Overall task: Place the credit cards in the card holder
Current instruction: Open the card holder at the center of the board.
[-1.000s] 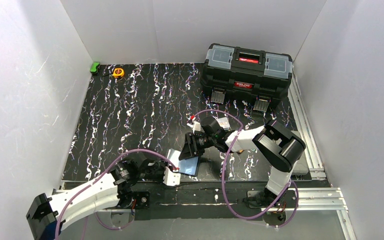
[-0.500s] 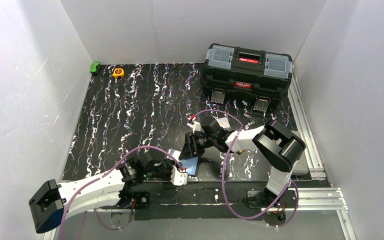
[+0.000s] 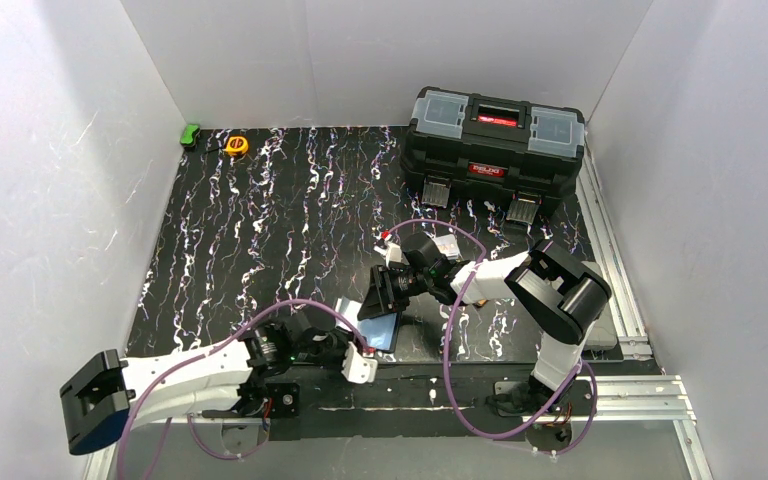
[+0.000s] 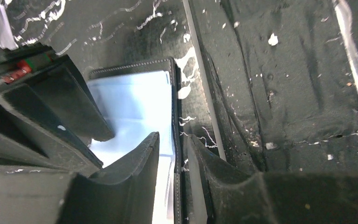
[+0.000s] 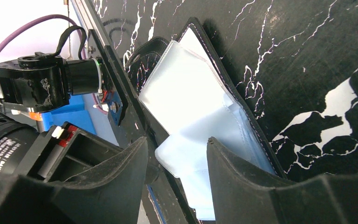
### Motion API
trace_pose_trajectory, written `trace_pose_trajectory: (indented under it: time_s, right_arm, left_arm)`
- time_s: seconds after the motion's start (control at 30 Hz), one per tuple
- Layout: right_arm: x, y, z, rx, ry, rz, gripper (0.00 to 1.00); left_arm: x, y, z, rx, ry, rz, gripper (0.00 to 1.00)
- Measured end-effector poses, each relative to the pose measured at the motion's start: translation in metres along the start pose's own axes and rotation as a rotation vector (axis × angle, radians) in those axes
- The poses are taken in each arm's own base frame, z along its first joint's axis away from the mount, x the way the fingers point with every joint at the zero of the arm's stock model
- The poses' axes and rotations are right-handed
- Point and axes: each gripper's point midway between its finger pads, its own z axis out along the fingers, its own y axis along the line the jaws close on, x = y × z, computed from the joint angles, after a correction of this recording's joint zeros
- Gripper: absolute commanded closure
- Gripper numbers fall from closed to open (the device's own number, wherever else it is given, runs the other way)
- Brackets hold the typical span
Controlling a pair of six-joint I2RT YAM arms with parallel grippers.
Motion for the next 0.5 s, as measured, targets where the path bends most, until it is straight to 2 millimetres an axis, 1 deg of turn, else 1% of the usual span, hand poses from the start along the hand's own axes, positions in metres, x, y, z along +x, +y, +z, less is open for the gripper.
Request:
trace_pose_trajectory:
  time_s: [0.13, 0.23, 0.4, 0.5]
  right_arm:
    - [0.000, 0.000, 0.000, 0.000, 0.000, 0.000, 0.43]
    - [0.000, 0.000, 0.000, 0.000, 0.000, 0.000, 0.43]
    - [0.000, 0.000, 0.000, 0.001, 0.000, 0.000, 0.43]
    - [0.000, 0.000, 0.000, 0.001, 0.000, 0.000, 0.43]
  left_arm:
    - [0.015, 0.000, 0.007, -0.004, 0.075, 0.007, 0.74]
    - [0.028, 0.007, 0.012, -0.038, 0.151, 0.029, 0.75]
    - [0.033, 0.024, 0.008, -0.119, 0.202, 0.047, 0.76]
    - [0.030, 0.030, 0.003, -0.156, 0.197, 0.051, 0.75]
